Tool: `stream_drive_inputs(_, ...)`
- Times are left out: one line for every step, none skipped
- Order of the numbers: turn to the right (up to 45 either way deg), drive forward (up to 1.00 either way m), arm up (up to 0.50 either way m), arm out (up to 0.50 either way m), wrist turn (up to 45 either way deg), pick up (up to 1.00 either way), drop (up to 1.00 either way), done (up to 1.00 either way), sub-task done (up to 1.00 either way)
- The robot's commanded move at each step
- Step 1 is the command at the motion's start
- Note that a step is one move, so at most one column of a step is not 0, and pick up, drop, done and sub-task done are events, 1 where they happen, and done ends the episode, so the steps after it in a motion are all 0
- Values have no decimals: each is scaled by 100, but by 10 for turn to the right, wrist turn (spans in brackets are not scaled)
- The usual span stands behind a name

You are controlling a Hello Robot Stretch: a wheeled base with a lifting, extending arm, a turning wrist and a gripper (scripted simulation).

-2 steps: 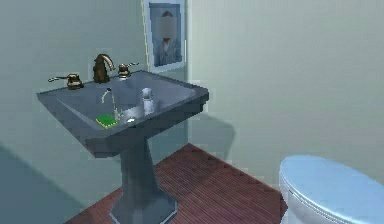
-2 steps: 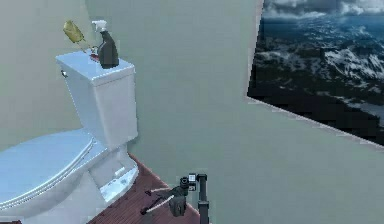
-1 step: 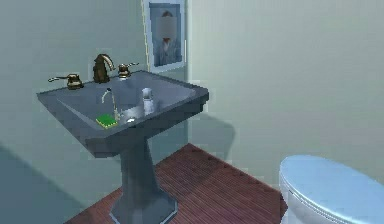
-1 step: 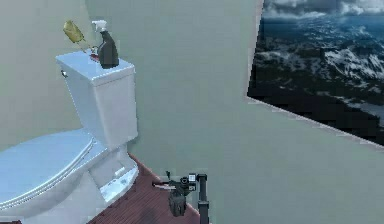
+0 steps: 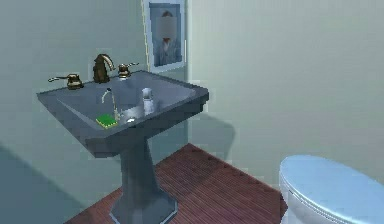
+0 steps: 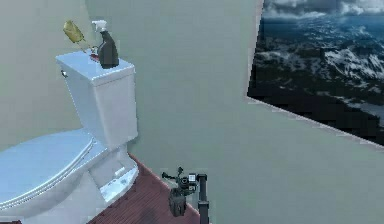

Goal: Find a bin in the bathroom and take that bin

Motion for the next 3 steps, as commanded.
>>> stream_drive_inputs(0, 0, -30, 0, 0, 0, 0, 0, 0)
stream_drive_inputs(0, 0, 0, 0, 0, 100, 0, 0, 0)
stream_drive_inputs(0, 0, 10, 0, 0, 0, 0, 0, 0)
